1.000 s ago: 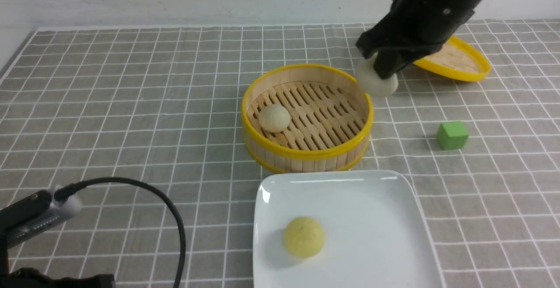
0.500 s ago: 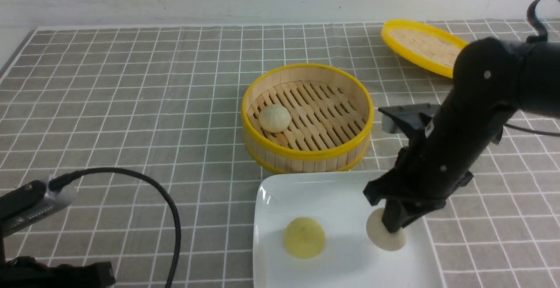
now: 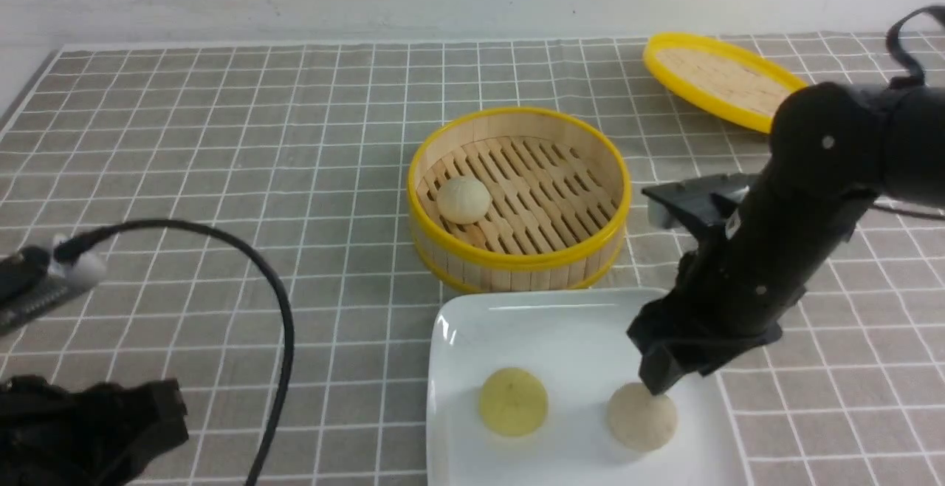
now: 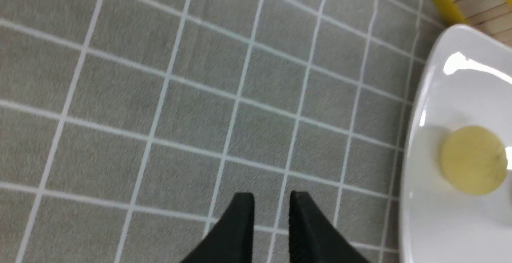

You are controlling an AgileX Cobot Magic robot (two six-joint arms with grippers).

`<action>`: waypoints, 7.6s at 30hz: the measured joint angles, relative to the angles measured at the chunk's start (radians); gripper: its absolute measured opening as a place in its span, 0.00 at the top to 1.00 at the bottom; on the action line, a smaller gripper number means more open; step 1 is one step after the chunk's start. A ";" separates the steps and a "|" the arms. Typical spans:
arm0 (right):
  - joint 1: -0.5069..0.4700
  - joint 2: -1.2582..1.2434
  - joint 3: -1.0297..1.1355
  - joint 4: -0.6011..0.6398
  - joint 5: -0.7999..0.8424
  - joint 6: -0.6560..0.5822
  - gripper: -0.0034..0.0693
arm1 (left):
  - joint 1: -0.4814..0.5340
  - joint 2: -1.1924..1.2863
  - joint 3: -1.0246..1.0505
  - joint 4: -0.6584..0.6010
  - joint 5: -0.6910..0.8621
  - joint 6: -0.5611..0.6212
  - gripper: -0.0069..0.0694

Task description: Put the steamed buns into the plate on the grey tablecloth.

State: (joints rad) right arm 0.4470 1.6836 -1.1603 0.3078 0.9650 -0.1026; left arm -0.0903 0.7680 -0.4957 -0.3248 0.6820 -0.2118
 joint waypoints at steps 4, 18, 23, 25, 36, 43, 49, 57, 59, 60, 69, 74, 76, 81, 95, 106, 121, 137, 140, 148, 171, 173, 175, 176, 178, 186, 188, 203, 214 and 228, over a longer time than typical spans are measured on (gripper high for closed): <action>0.000 -0.156 -0.034 -0.074 0.100 0.000 0.55 | 0.000 0.019 -0.147 -0.001 0.006 0.039 0.54; 0.000 -0.595 0.083 -0.142 0.270 0.008 0.97 | 0.000 0.568 -0.586 -0.168 0.231 0.264 0.46; 0.000 -0.681 0.206 -0.153 0.229 0.008 0.97 | -0.041 0.771 -0.750 -0.263 0.249 0.398 0.40; 0.000 -0.716 0.285 -0.168 0.175 0.008 0.97 | -0.105 0.897 -0.881 -0.277 0.261 0.434 0.36; 0.000 -0.725 0.378 -0.179 0.063 0.008 0.96 | -0.318 1.255 -1.364 0.039 0.320 0.268 0.34; 0.000 -0.725 0.378 -0.178 0.056 0.008 0.95 | -0.368 1.358 -1.442 0.151 0.316 0.198 0.34; 0.000 -0.725 0.378 -0.160 0.037 0.008 0.95 | -0.380 1.399 -1.443 0.184 0.268 0.194 0.35; 0.000 -0.725 0.378 -0.154 0.031 0.008 0.94 | -0.380 1.453 -1.448 0.196 0.228 0.194 0.36; 0.000 -0.725 0.378 -0.150 0.031 0.008 0.94 | -0.380 1.467 -1.448 0.199 0.220 0.194 0.39; 0.000 -0.725 0.378 -0.149 0.031 0.008 0.94 | -0.380 1.470 -1.448 0.200 0.214 0.194 0.42; 0.000 -0.725 0.378 -0.149 0.027 0.010 0.93 | -0.380 1.429 -1.466 0.189 0.290 0.168 0.87; 0.000 -0.725 0.378 -0.148 0.027 0.011 0.92 | -0.381 1.285 -1.475 0.171 0.437 0.168 0.87; 0.000 -0.725 0.378 -0.148 0.027 0.011 0.92 | -0.385 1.207 -1.480 0.154 0.506 0.180 0.87; 0.000 -0.725 0.378 -0.146 0.027 0.011 0.91 | -0.424 1.114 -1.442 0.144 0.556 0.188 0.87; 0.000 -0.725 0.378 -0.145 0.027 0.011 0.89 | -0.653 1.305 -1.320 0.205 0.477 0.106 0.86; 0.000 -0.725 0.378 -0.137 0.027 0.011 0.87 | -0.654 1.372 -1.320 0.207 0.475 -0.016 0.70; 0.000 -1.027 0.379 -0.126 0.204 0.071 0.86 | -0.654 1.348 -1.320 0.234 0.467 -0.064 0.26; 0.000 -1.627 0.594 -0.174 -0.181 0.146 0.87 | -0.654 1.289 -1.320 0.274 0.470 -0.072 0.26; 0.000 -1.628 0.656 -0.177 -0.295 0.146 0.97 | -0.654 1.289 -1.320 0.274 0.484 -0.072 0.30; 0.000 -1.628 0.678 -0.195 -0.394 0.146 0.97 | -0.654 1.289 -1.320 0.294 0.491 -0.062 0.59; -0.001 -1.641 0.740 -0.206 -0.408 0.146 0.96 | -0.654 1.289 -1.320 0.369 0.502 -0.018 0.91; -0.014 -1.656 0.790 -0.215 -0.417 0.146 0.96 | -0.654 1.289 -1.320 0.371 0.502 -0.018 0.91; -0.055 -1.674 0.848 -0.220 -0.424 0.146 0.96 | -0.654 1.290 -1.320 0.374 0.502 -0.018 0.91; -0.075 -1.683 0.874 -0.222 -0.427 0.146 0.95 | -0.654 1.290 -1.320 0.374 0.502 -0.018 0.91; -0.139 -1.695 0.947 -0.224 -0.431 0.146 0.95 | -0.654 1.290 -1.320 0.379 0.501 -0.018 0.91; -0.288 -1.696 1.128 -0.228 -0.471 0.146 0.95 | -0.655 1.228 -1.320 0.425 0.495 -0.018 0.91; -0.301 -1.696 1.151 -0.229 -0.487 0.146 0.95 | -0.655 1.192 -1.320 0.435 0.496 -0.018 0.91; -0.375 -1.696 1.176 -0.265 -0.556 0.146 0.92 | -0.655 0.674 -1.320 0.616 0.555 -0.018 0.89; -0.443 -1.696 1.176 -0.269 -0.556 0.146 0.91 | -0.655 0.469 -1.306 0.641 0.555 -0.019 0.88; -0.444 -1.696 1.176 -0.269 -0.557 0.146 0.89 | -0.655 0.001 -0.664 0.608 0.534 -0.221 0.88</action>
State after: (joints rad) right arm 0.0031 -0.0123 0.0162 0.0386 0.4075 0.0432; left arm -0.7449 0.7686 -1.1597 0.2829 1.2158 -0.4330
